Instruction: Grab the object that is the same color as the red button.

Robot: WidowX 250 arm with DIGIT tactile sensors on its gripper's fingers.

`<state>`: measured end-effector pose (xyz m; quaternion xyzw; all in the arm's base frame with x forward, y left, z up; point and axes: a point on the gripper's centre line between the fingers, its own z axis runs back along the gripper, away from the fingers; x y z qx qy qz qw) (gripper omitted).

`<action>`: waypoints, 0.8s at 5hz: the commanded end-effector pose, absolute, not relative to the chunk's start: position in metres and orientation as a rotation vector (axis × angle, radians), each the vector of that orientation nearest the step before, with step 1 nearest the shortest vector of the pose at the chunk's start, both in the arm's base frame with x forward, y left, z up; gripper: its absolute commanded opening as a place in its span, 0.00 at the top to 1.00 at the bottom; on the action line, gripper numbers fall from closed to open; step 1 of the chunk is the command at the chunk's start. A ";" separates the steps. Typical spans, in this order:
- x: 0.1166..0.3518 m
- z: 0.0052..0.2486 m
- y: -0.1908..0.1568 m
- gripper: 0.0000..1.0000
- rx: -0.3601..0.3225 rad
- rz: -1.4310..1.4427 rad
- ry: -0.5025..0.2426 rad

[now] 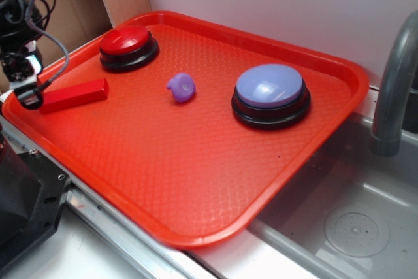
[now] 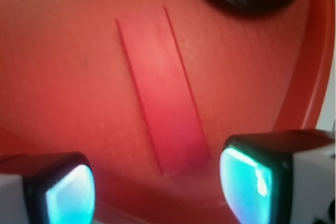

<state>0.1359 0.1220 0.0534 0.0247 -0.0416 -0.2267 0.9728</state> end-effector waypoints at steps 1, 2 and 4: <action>0.142 0.059 0.125 0.00 0.069 -0.458 -0.097; 0.142 0.059 0.125 0.00 0.069 -0.458 -0.097; 0.164 0.034 0.114 0.00 0.012 -0.487 -0.031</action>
